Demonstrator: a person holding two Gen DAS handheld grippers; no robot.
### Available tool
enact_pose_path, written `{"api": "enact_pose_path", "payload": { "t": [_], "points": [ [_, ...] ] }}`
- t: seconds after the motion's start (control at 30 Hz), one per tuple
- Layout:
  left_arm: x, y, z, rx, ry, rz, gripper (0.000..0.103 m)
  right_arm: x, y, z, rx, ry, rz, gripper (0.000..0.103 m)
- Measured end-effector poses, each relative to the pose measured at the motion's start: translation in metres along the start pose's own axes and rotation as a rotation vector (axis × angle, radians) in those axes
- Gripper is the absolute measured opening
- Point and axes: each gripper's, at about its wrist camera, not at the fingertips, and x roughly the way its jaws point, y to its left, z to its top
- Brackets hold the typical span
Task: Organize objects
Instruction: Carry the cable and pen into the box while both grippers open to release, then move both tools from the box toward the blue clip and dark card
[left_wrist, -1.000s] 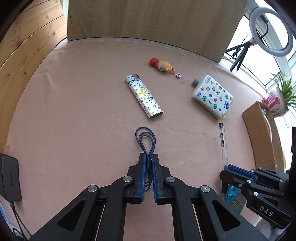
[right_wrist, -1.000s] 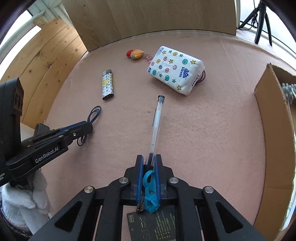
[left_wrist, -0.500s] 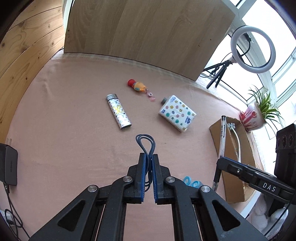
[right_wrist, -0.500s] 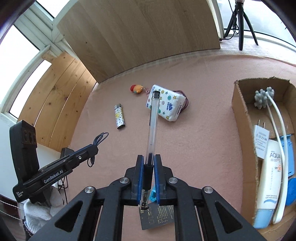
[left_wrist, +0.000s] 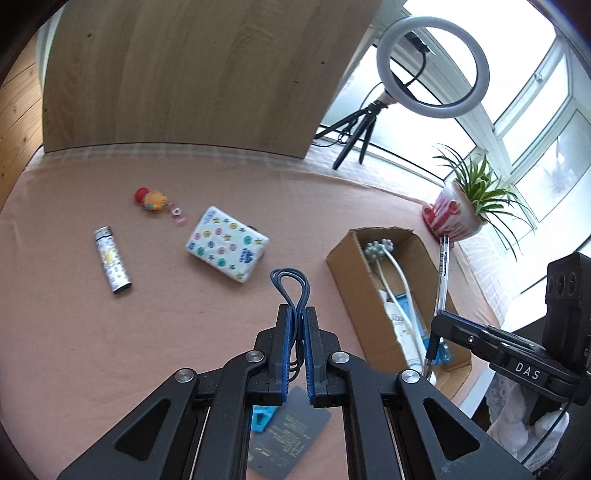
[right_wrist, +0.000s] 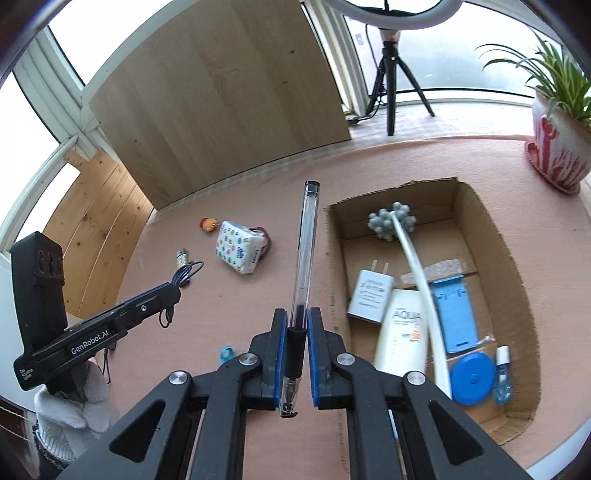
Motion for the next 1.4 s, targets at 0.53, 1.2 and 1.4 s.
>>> {"api": "enact_pose_path", "payload": {
  "t": [0.53, 1.2, 1.4],
  "points": [
    [0.097, -0.147, 0.022, 0.194, 0.091, -0.097, 0.006, -0.03, -0.099, -0.009, 0.091, -0.009, -0.13, 0.01],
    [0.111, -0.157, 0.024, 0.143, 0.091, -0.078, 0.044, -0.023, -0.115, -0.019, 0.151, 0.031, -0.056, 0.042],
    [0.084, -0.128, 0.016, 0.12, 0.069, -0.034, 0.044, -0.016, -0.098, -0.019, 0.12, 0.075, -0.029, 0.042]
  ]
}}
